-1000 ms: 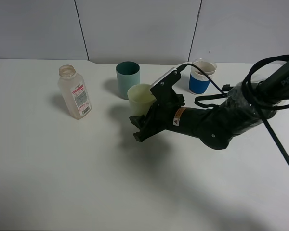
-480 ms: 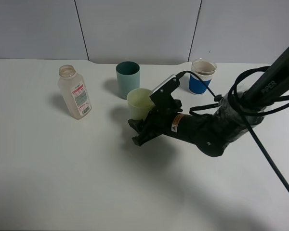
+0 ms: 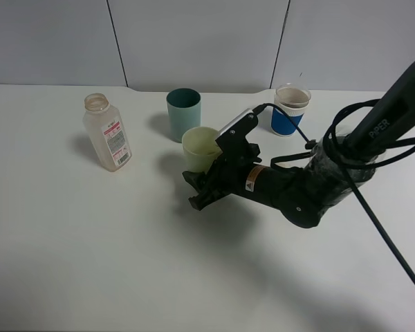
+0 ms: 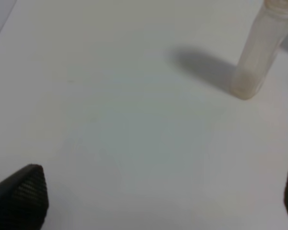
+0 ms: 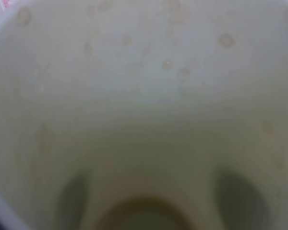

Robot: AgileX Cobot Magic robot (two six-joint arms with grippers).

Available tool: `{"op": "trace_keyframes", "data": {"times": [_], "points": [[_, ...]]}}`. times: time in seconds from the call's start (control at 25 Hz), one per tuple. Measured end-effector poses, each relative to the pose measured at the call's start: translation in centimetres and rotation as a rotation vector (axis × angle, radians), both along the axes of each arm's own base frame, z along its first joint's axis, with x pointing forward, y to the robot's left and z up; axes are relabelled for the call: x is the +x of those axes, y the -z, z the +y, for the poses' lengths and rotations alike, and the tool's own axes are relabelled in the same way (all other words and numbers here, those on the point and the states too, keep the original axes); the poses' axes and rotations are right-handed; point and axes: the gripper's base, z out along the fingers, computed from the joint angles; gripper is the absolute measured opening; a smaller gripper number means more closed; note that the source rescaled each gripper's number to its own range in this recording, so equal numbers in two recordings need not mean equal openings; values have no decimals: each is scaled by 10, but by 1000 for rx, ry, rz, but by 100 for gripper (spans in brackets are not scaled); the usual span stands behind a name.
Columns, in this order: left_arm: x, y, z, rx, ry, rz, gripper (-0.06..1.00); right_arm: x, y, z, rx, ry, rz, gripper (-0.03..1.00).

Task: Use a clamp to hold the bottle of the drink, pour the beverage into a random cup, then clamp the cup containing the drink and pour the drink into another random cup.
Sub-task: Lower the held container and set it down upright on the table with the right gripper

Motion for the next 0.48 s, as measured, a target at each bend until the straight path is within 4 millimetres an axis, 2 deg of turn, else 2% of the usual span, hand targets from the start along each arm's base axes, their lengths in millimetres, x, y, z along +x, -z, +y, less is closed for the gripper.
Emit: {"op": "trace_keyframes", "data": {"times": [0.36, 0.4, 0.44, 0.48], "points": [[0, 0, 0, 0, 0, 0, 100, -1, 0, 1, -2, -15, -3, 3], [0, 0, 0, 0, 0, 0, 100, -1, 0, 1, -3, -19, -3, 8], [0, 0, 0, 0, 0, 0, 100, -1, 0, 1, -4, -19, -2, 24], [0, 0, 0, 0, 0, 0, 100, -1, 1, 1, -5, -19, -1, 45]]}}
